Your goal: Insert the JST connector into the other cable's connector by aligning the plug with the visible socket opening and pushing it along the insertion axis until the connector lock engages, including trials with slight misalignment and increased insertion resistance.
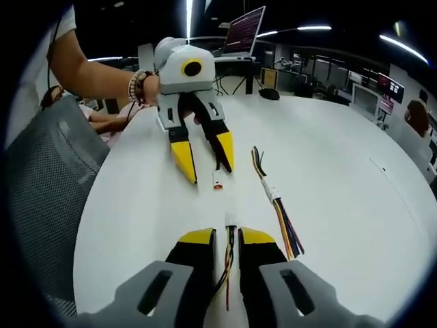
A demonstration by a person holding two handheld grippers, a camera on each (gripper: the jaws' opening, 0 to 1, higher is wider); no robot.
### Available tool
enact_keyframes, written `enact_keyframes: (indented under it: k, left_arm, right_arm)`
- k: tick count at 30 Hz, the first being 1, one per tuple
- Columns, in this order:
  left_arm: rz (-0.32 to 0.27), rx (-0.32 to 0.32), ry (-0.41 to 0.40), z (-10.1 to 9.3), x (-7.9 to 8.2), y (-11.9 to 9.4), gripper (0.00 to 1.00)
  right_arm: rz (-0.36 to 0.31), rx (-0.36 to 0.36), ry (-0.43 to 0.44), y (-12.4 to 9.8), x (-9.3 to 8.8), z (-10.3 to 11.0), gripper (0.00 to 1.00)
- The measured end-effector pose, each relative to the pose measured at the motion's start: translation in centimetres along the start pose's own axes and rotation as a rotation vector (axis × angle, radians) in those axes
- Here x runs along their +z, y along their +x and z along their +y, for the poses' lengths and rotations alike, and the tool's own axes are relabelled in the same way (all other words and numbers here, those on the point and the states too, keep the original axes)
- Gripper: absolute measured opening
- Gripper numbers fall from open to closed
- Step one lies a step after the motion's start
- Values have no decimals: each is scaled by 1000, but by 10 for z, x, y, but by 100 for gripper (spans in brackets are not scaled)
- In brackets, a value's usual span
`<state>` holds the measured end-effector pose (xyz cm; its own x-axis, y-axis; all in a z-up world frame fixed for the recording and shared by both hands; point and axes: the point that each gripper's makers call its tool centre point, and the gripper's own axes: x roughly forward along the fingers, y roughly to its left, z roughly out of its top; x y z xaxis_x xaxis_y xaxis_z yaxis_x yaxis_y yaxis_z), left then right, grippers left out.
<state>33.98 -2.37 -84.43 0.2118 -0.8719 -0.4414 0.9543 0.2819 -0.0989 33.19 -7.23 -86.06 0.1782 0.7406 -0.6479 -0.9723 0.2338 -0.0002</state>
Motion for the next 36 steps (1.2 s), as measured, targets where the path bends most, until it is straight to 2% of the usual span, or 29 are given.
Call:
enact_keyframes:
  k: [13,16,18,25,36]
  left_arm:
    - [1,4,-1,4,-5,2,18]
    - [6,11,17,6,-6,1,16]
    - [14,16,55,6,-8,0,13]
    - [24,8,113,3,-9,-1,1]
    - [16,0,121,0,-4,-1,1]
  right_arm:
    - [-21,-1,-10,3,3,-1,9]
    - [-23,-4,-12,3,3,-2,7]
    - [-23,-5,-11,4,3,-3,7]
    - [-26,-5,-22,5,4,-3,5]
    - [-31,8,-44,3,9,1,4]
